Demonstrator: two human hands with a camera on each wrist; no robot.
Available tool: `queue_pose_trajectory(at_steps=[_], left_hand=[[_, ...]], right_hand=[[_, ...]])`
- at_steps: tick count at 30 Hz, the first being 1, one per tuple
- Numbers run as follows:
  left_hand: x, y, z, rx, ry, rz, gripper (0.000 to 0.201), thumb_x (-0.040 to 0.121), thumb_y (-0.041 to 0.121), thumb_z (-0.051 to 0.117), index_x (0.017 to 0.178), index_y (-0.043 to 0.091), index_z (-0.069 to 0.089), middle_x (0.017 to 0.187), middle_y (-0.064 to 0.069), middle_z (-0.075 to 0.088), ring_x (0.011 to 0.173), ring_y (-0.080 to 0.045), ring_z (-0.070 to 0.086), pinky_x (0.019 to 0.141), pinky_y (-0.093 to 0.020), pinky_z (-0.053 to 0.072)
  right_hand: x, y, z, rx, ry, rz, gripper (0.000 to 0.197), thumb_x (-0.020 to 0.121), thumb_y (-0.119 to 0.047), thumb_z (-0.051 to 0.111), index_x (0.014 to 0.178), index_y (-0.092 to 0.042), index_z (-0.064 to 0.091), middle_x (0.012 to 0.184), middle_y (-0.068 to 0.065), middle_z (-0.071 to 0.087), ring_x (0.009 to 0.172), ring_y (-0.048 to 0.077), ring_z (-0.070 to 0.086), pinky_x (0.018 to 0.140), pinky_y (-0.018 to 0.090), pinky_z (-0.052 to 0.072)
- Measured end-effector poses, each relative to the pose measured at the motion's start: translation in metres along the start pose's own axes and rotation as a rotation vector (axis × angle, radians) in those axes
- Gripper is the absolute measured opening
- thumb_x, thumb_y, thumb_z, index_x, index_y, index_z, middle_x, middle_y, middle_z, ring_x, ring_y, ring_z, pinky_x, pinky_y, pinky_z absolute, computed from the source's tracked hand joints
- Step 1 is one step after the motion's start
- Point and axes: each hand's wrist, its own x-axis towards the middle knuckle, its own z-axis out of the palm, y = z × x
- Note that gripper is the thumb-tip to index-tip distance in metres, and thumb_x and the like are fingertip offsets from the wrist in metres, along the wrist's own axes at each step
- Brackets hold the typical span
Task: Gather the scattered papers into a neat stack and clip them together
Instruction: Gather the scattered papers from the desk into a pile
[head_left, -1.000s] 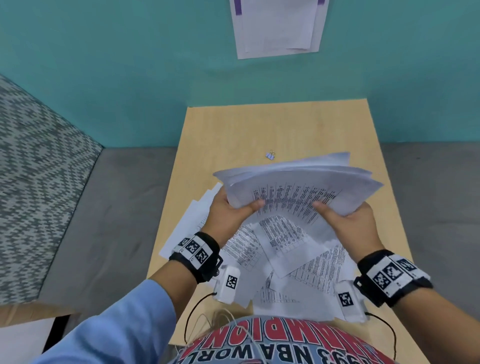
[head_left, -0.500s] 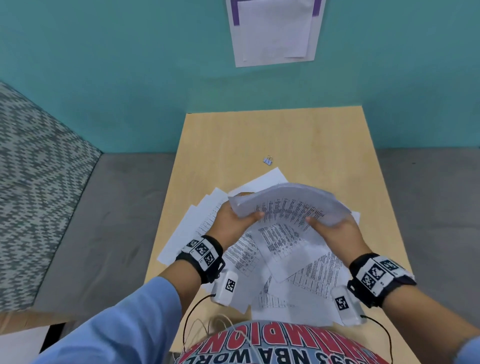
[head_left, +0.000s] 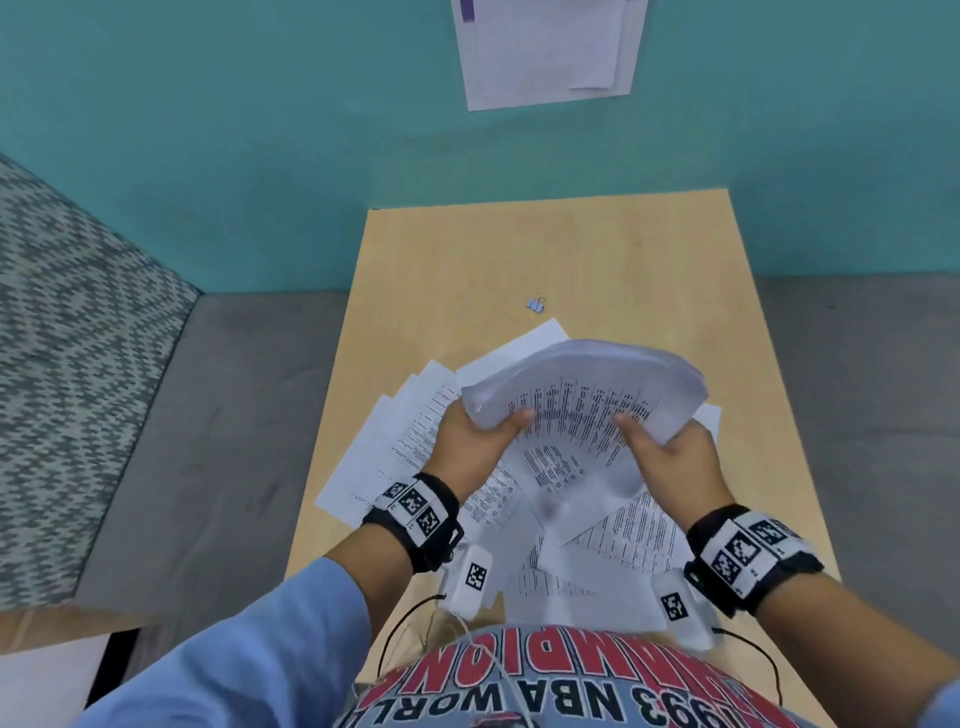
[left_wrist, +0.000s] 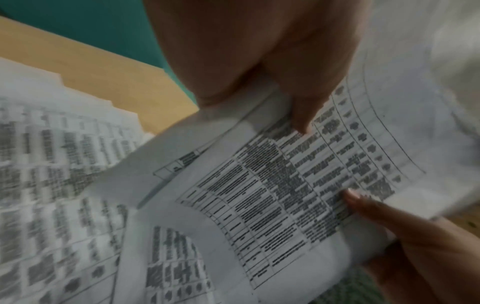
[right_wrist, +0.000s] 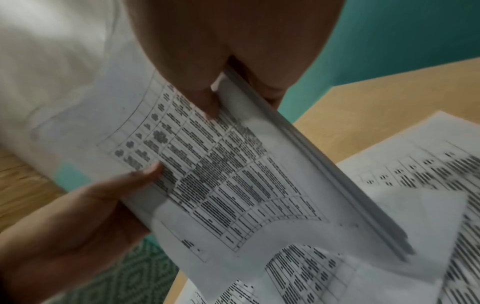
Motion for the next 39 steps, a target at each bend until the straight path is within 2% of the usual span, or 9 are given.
queue_pose_trajectory(at_steps=[3, 6, 8, 11, 17, 23, 28, 35, 39], left_hand=[[-0.003, 0.009, 0.008, -0.050, 0.047, 0.063, 0.029, 0.090, 0.019, 0.086, 0.112, 0.031, 0.073, 0.108, 0.010, 0.080, 0.098, 0.004, 0.077, 0.085, -0.013, 0.059], [0.000, 0.001, 0.014, -0.089, 0.078, 0.044, 0.047, 0.084, 0.023, 0.091, 0.124, 0.026, 0.066, 0.120, -0.005, 0.079, 0.113, -0.018, 0.076, 0.094, -0.032, 0.063], [0.002, -0.008, 0.014, -0.071, 0.066, 0.012, 0.046, 0.086, 0.019, 0.089, 0.119, 0.038, 0.063, 0.124, -0.006, 0.076, 0.117, -0.022, 0.073, 0.097, -0.039, 0.063], [0.005, -0.011, 0.010, 0.006, 0.052, 0.017, 0.033, 0.094, 0.017, 0.081, 0.119, 0.035, 0.069, 0.116, 0.010, 0.079, 0.110, -0.007, 0.076, 0.100, -0.035, 0.062], [0.013, 0.025, -0.004, 0.105, 0.073, 0.136, 0.014, 0.095, 0.023, 0.081, 0.108, 0.025, 0.082, 0.095, 0.016, 0.082, 0.093, -0.003, 0.077, 0.090, -0.029, 0.060], [0.015, 0.087, -0.027, 0.781, -0.115, 0.542, 0.018, 0.099, 0.028, 0.067, 0.109, 0.031, 0.081, 0.099, 0.015, 0.081, 0.090, -0.013, 0.075, 0.080, -0.036, 0.058], [0.004, 0.105, -0.023, 0.980, -0.238, 0.540, 0.029, 0.095, 0.036, 0.072, 0.124, 0.039, 0.068, 0.098, 0.017, 0.077, 0.087, -0.013, 0.069, 0.078, -0.034, 0.055], [0.005, 0.037, -0.094, 0.714, -0.115, 0.210, 0.015, 0.092, 0.025, 0.081, 0.091, 0.039, 0.076, 0.089, 0.016, 0.078, 0.082, -0.007, 0.069, 0.079, -0.030, 0.056], [-0.001, 0.015, -0.080, 0.360, 0.084, 0.196, 0.017, 0.091, 0.016, 0.085, 0.099, 0.028, 0.076, 0.098, 0.013, 0.076, 0.087, -0.001, 0.067, 0.077, -0.017, 0.053]], right_hand=[[-0.008, -0.010, -0.001, 0.048, 0.079, -0.096, 0.024, 0.094, -0.032, 0.077, 0.083, -0.011, 0.073, 0.075, 0.001, 0.079, 0.068, 0.019, 0.073, 0.067, 0.035, 0.059], [-0.005, 0.000, 0.002, 0.038, -0.006, -0.075, 0.012, 0.089, -0.029, 0.082, 0.091, -0.031, 0.071, 0.072, -0.033, 0.073, 0.069, -0.013, 0.068, 0.071, 0.020, 0.056], [-0.001, 0.006, 0.004, 0.034, -0.013, 0.009, 0.017, 0.085, -0.035, 0.085, 0.088, -0.031, 0.068, 0.068, -0.031, 0.070, 0.066, -0.013, 0.065, 0.074, 0.028, 0.054], [0.008, 0.003, 0.001, 0.125, 0.050, 0.019, 0.032, 0.086, -0.028, 0.086, 0.115, -0.022, 0.075, 0.105, -0.010, 0.080, 0.100, 0.007, 0.075, 0.095, 0.033, 0.057], [0.018, -0.020, -0.026, 0.164, 0.017, -0.033, 0.025, 0.086, -0.013, 0.085, 0.110, -0.014, 0.078, 0.095, -0.014, 0.082, 0.096, 0.011, 0.077, 0.097, 0.039, 0.061], [0.018, -0.073, -0.069, -0.313, 0.033, -0.464, 0.074, 0.076, -0.027, 0.092, 0.141, -0.031, 0.058, 0.143, -0.018, 0.059, 0.136, 0.006, 0.053, 0.117, 0.027, 0.037], [0.021, -0.080, -0.043, -0.343, -0.337, -0.484, 0.039, 0.092, -0.021, 0.079, 0.086, -0.059, 0.072, 0.085, -0.038, 0.074, 0.084, -0.008, 0.069, 0.078, 0.011, 0.047], [0.030, -0.017, -0.064, 0.043, -0.114, -0.152, 0.007, 0.090, -0.018, 0.081, 0.096, -0.022, 0.081, 0.093, -0.013, 0.083, 0.090, 0.020, 0.076, 0.090, 0.038, 0.058], [0.024, 0.009, -0.060, 0.009, -0.161, -0.183, 0.019, 0.086, -0.009, 0.084, 0.099, -0.021, 0.080, 0.100, -0.011, 0.080, 0.086, 0.004, 0.071, 0.077, 0.016, 0.054]])
